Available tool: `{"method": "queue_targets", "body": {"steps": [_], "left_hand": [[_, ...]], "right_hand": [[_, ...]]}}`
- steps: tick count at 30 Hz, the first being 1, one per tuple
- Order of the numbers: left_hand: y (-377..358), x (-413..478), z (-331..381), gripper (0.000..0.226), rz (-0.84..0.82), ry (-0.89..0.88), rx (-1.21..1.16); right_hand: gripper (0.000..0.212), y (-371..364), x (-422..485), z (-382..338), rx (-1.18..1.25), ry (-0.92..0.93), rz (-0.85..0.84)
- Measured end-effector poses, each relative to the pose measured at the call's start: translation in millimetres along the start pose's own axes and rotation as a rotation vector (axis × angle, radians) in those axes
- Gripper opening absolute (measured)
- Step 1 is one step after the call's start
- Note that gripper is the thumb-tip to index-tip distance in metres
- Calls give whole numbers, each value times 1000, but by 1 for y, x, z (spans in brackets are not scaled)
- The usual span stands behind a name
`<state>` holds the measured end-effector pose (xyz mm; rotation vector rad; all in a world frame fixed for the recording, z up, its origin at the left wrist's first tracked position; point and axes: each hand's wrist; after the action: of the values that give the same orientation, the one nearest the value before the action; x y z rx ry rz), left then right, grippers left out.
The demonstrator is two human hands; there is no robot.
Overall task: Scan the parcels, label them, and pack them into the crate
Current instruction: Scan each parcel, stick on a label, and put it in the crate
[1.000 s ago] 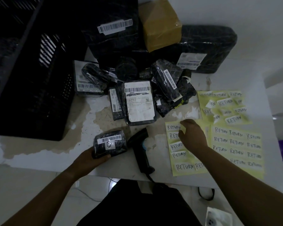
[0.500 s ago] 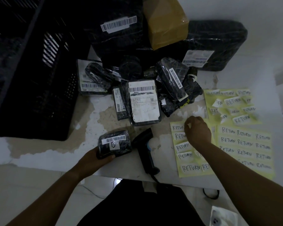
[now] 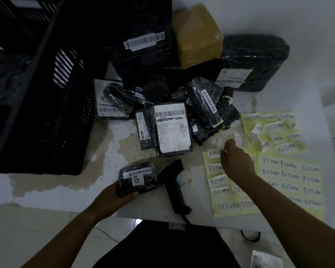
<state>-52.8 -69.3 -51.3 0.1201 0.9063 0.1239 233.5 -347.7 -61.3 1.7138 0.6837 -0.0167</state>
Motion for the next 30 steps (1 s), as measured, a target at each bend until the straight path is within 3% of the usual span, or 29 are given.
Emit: {"method": "queue_targets", "body": {"steps": [7, 12, 15, 18, 22, 27, 30], "left_hand": [[2, 6, -1, 92, -22, 4, 8], [3, 13, -3, 95, -35, 16, 28], [4, 12, -1, 64, -47, 15, 92], [6, 14, -5, 75, 6, 22, 112], [6, 14, -5, 68, 71, -10, 215], [10, 13, -7, 90, 339, -296, 467], [17, 13, 0, 57, 184, -373, 328]], "right_hand": [[16, 11, -2, 0, 266, -56, -1], [12, 31, -27, -25, 493, 7, 174], [11, 31, -53, -66, 558, 133, 140], [17, 16, -74, -106, 533, 275, 13], [19, -13, -86, -142, 428, 346, -156], [14, -39, -83, -167, 262, 389, -158], [14, -51, -79, -175, 211, 371, -126]]}}
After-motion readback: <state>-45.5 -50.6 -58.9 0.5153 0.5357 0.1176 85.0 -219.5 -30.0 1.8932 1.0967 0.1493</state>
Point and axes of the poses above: each hand's wrist, its own x-axis towards the middle knuckle, its own y-axis out of the back of the hand, z = x × y, and after that the axes turned 6 degrees about -z, right-handed
